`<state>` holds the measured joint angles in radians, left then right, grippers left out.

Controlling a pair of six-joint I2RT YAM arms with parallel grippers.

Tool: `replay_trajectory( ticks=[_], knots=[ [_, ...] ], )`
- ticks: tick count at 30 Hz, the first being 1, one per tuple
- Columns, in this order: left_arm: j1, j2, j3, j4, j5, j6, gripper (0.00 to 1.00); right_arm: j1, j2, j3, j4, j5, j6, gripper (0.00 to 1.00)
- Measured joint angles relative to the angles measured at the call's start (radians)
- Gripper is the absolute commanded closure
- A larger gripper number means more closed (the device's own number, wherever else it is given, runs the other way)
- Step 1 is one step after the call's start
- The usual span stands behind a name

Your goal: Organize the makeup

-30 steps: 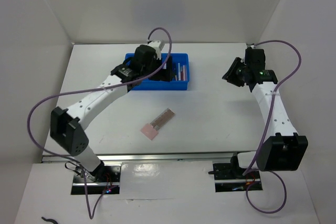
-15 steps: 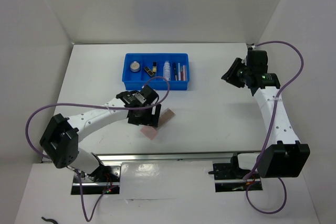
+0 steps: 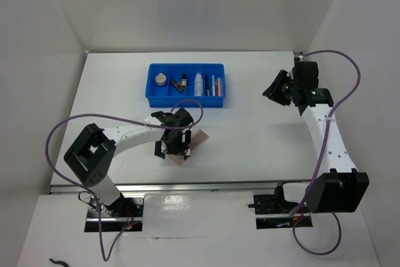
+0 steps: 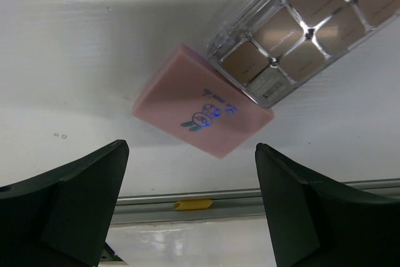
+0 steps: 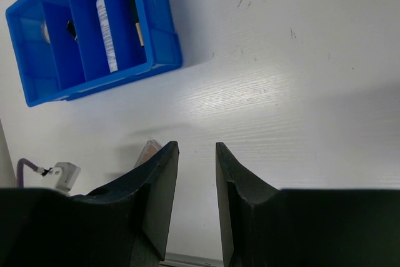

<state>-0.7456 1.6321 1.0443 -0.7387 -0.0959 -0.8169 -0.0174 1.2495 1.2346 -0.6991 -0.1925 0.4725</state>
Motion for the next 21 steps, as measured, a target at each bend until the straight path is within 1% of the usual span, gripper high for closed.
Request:
replay_trajectory(
  ticks=[3, 7, 16, 19, 21],
  knots=[
    [0.008, 0.018, -0.012, 0.003, 0.000, -0.004, 0.06, 0.000, -0.004, 0.000, 0.000, -0.003, 0.000, 0.62],
    [0.050, 0.027, -0.037, 0.003, 0.010, -0.024, 0.12, 0.000, -0.008, 0.000, 0.000, -0.003, 0.000, 0.62],
    [0.175, -0.026, -0.082, -0.019, -0.040, -0.028, 0.13, 0.000, -0.009, 0.000, 0.000, -0.004, 0.000, 0.62],
    [0.177, -0.050, -0.083, -0.022, -0.043, -0.023, 0.10, 0.000, -0.009, 0.000, 0.000, -0.004, 0.000, 0.62],
    [0.153, -0.077, -0.080, -0.009, -0.025, -0.013, 0.05, 0.000, -0.009, 0.000, 0.000, -0.004, 0.000, 0.62]
  ],
)
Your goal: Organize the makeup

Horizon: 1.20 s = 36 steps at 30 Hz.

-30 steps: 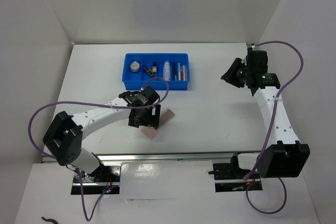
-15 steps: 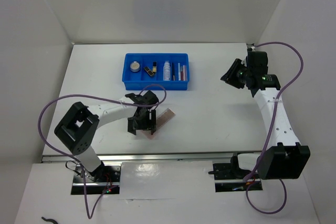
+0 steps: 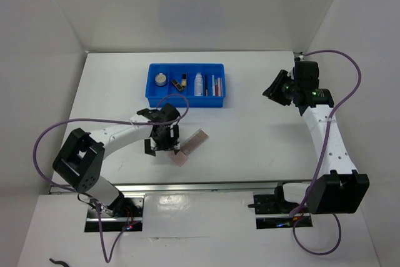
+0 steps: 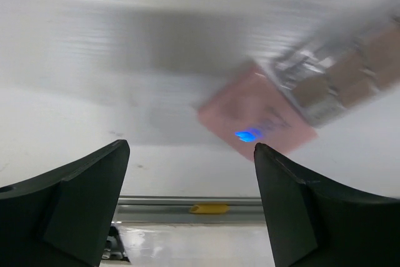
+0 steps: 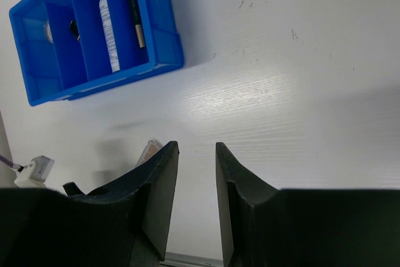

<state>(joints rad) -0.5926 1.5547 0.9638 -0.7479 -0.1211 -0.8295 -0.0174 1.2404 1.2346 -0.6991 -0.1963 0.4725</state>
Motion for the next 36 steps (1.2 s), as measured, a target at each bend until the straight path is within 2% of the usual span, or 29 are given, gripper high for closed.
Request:
replay_trajectory(
  ticks=[3, 7, 16, 25, 36],
  knots=[
    [-0.071, 0.000, 0.050, 0.005, 0.021, 0.019, 0.00, 0.000, 0.000, 0.000, 0.000, 0.000, 0.000, 0.62],
    [-0.151, 0.085, 0.149, 0.013, 0.023, 0.011, 0.00, 0.000, 0.000, -0.001, 0.000, -0.003, 0.000, 0.62],
    [-0.160, 0.243, 0.210, -0.060, -0.003, -0.070, 0.00, 0.008, -0.009, -0.002, 0.000, -0.002, 0.000, 0.62],
    [-0.160, 0.241, 0.198, -0.078, -0.017, -0.121, 0.00, 0.008, -0.020, -0.005, 0.000, -0.001, 0.000, 0.62],
    [-0.104, 0.105, 0.018, -0.082, 0.017, -0.144, 0.00, 0.008, -0.021, -0.017, 0.000, -0.002, 0.000, 0.61]
  ],
)
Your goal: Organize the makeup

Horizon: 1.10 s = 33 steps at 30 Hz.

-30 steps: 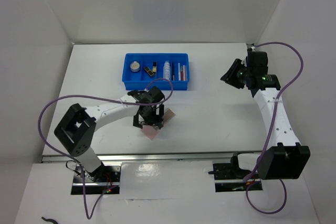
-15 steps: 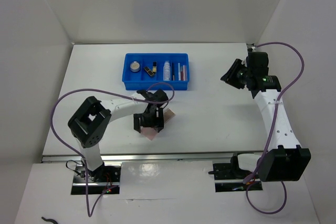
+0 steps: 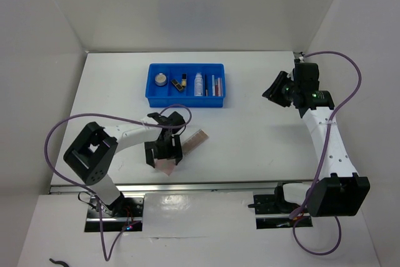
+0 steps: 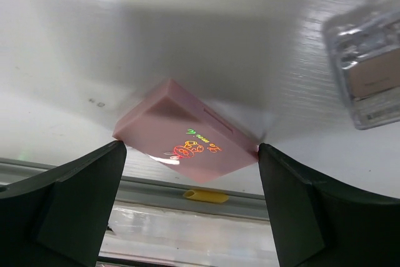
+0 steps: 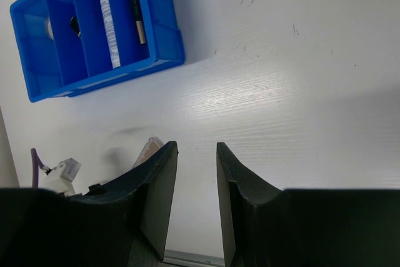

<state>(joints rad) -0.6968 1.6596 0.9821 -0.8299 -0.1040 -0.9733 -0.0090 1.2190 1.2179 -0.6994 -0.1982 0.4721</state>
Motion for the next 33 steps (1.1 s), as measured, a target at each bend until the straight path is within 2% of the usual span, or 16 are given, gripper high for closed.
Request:
replay_trajectory(
  ticks=[10, 20, 23, 27, 33],
  knots=[
    [0.036, -0.040, -0.029, 0.030, 0.043, 0.001, 0.00, 0.000, -0.005, 0.000, 0.000, -0.005, -0.002, 0.58],
    [0.036, -0.222, -0.043, 0.048, -0.014, -0.030, 0.00, 0.000, -0.005, 0.000, 0.000, -0.008, -0.002, 0.57],
    [0.036, -0.233, -0.039, 0.039, -0.033, -0.067, 0.05, 0.000, -0.005, 0.000, 0.000, -0.010, -0.002, 0.57],
    [0.040, -0.233, -0.019, -0.008, -0.062, -0.175, 0.00, 0.000, -0.005, 0.000, 0.000, -0.020, -0.002, 0.57],
    [0.059, -0.233, 0.016, -0.050, -0.070, -0.349, 0.00, 0.000, -0.008, -0.002, 0.000, -0.029, -0.002, 0.57]
  ],
)
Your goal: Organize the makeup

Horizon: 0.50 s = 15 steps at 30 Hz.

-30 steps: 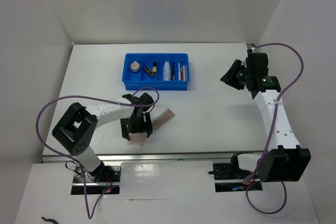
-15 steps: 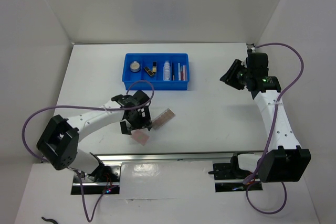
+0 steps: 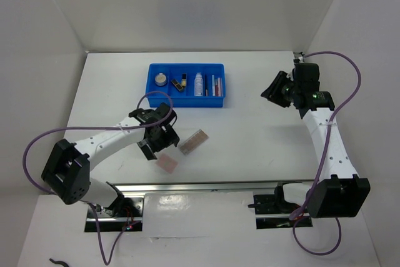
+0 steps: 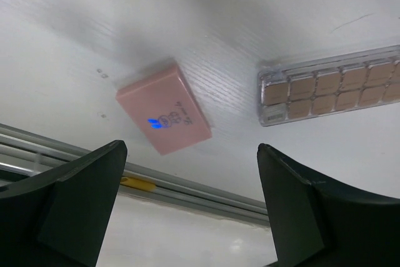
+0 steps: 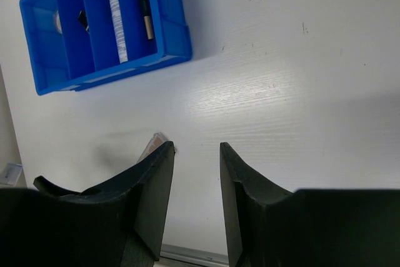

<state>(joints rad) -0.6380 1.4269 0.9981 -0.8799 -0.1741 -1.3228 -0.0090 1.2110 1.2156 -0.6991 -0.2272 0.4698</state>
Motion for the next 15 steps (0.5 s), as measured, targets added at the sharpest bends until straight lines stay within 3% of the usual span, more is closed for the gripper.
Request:
replay_trajectory(
  ticks=[7, 15],
  knots=[
    [0.001, 0.034, -0.027, 0.019, 0.024, -0.122, 0.00, 0.000, -0.014, -0.018, 0.000, -0.005, -0.007, 0.57],
    [0.006, 0.097, -0.084, 0.036, 0.067, -0.162, 0.00, 0.000, -0.014, -0.027, 0.000, -0.006, -0.012, 0.57]
  ],
)
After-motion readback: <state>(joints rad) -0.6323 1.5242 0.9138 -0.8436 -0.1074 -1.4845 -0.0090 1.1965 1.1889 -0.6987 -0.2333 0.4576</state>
